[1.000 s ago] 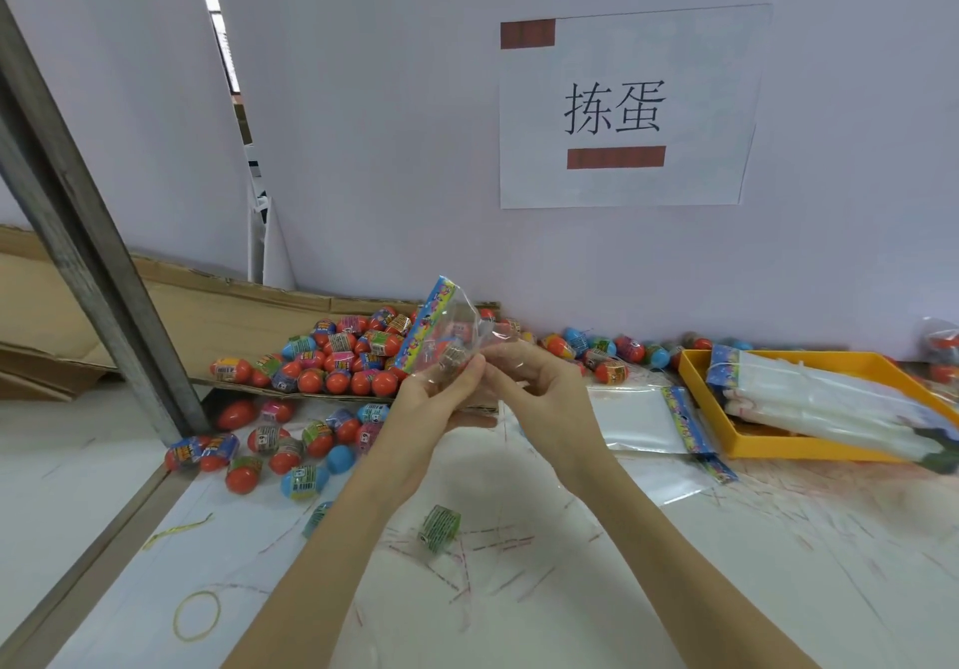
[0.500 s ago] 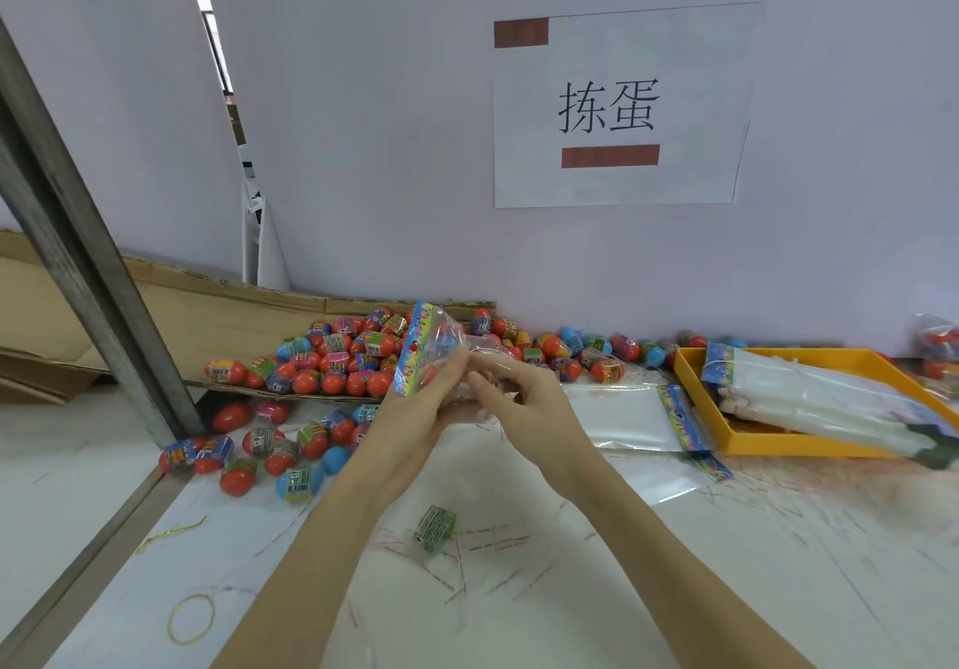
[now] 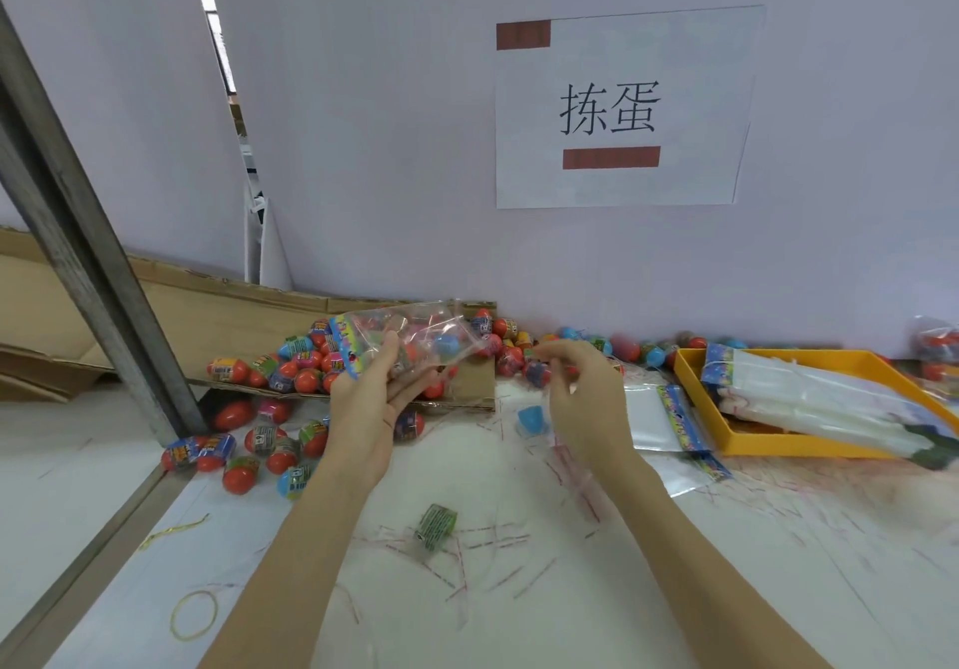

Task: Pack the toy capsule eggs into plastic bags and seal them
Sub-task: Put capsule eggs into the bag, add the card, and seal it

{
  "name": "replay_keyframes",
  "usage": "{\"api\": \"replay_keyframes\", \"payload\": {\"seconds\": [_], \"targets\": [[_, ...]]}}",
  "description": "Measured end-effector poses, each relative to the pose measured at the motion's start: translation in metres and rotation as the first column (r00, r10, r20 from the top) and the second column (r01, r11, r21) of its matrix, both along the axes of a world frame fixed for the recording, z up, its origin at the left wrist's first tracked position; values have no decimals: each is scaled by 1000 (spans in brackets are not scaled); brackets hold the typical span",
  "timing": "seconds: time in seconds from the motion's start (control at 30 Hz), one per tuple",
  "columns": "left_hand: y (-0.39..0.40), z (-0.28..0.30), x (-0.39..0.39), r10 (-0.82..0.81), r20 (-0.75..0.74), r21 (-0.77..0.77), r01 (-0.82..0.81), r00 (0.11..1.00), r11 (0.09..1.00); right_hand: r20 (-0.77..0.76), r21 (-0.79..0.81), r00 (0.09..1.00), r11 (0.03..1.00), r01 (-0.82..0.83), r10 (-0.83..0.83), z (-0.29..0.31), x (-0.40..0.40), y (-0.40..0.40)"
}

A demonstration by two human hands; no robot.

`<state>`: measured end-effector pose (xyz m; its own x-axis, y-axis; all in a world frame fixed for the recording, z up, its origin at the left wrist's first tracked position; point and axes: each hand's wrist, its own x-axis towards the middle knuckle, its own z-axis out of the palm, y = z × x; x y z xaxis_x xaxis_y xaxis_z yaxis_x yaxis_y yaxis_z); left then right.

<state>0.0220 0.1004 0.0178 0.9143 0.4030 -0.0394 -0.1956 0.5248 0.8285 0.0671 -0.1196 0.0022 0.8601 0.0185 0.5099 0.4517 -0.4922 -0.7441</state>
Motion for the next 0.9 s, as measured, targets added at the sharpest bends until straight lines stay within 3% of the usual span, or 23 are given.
{"api": "replay_keyframes", "payload": {"seconds": [0.07, 0.17, 0.37, 0.47, 0.6, 0.9], "targets": [[-1, 0, 0, -22, 0, 43, 22, 1000, 999, -22, -286, 999, 957, -44, 39, -10, 6, -6], [-5, -1, -1, -99, 7, 97, 97, 995, 990, -77, -521, 997, 851, -68, 32, -21, 12, -7], [-14, -2, -4, -136, -88, 248, 154, 987, 956, -34, -513, 995, 856, 64, -95, -23, 14, 0], [-18, -3, -5, -162, -104, 295, 186, 981, 937, -77, -408, 995, 912, 28, -65, -21, 13, 1], [-22, -1, -7, -186, -78, 283, 201, 979, 938, -56, -88, 996, 994, 57, -62, -12, 9, 3], [-19, -2, -6, -170, -58, 241, 180, 984, 954, -56, 305, 997, 950, 68, -53, -1, 4, 3]]}}
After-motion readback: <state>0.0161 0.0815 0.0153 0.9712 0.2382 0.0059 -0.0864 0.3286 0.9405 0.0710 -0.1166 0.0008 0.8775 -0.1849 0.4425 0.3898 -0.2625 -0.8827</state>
